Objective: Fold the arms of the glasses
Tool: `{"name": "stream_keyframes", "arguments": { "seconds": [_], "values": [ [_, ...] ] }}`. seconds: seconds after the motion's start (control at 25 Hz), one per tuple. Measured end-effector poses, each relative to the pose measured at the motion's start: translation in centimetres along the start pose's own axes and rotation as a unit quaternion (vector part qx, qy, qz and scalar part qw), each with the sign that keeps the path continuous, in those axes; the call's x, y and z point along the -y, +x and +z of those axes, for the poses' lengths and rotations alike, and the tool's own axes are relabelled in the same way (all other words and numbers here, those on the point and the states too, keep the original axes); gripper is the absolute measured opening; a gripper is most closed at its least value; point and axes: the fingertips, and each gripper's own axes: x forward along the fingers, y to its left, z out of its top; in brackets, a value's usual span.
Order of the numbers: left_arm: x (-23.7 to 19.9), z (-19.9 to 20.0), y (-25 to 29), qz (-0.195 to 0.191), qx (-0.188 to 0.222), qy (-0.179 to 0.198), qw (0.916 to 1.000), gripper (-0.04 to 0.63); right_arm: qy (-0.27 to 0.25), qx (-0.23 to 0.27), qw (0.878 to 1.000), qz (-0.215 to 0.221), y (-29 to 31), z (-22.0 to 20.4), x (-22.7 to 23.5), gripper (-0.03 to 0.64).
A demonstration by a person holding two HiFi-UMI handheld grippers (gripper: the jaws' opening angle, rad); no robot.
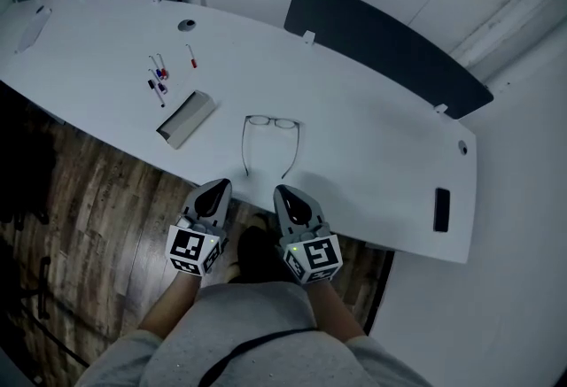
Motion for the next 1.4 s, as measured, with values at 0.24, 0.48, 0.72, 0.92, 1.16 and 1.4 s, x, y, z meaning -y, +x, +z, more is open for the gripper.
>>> {"name": "stream_keyframes", "arguments": {
  "seconds": [0.24, 0.48, 0.72, 0.92, 1.16, 1.4],
  "values": [
    [-2.4, -0.5, 3.2, 0.004, -0.007, -0.001, 1.0000, 0.017, 0.000, -0.016, 1.000, 0.003, 3.1, -0.4, 3.1, 0.020],
    [-4.4, -0.7, 6.2, 0.015, -0.031, 0.005, 0.9994, 0.017, -0.050, -0.039, 0.998, 0.014, 5.6, -0.3, 6.1, 0.020],
    [-6.2, -1.7, 8.2, 0.006, -0.047, 0.047, 0.9978, 0.080, -0.103, -0.066, 0.992, 0.027, 7.3, 0.0, 9.2, 0.020],
    [-7.1, -2.6, 9.5, 0.004, -0.079, 0.087, 0.9931, 0.094, -0.176, -0.105, 0.978, 0.034, 7.9, -1.0, 11.6, 0.020],
    [-8.6, -3.5, 10.7, 0.013, -0.103, 0.104, 0.9892, 0.097, -0.299, -0.150, 0.941, 0.050, 8.9, -2.5, 13.4, 0.047],
    [-9.0, -4.5, 12.0, 0.012, -0.129, 0.132, 0.9827, 0.097, -0.450, -0.190, 0.869, 0.073, 9.7, -4.9, 14.6, 0.130]
  ]
}}
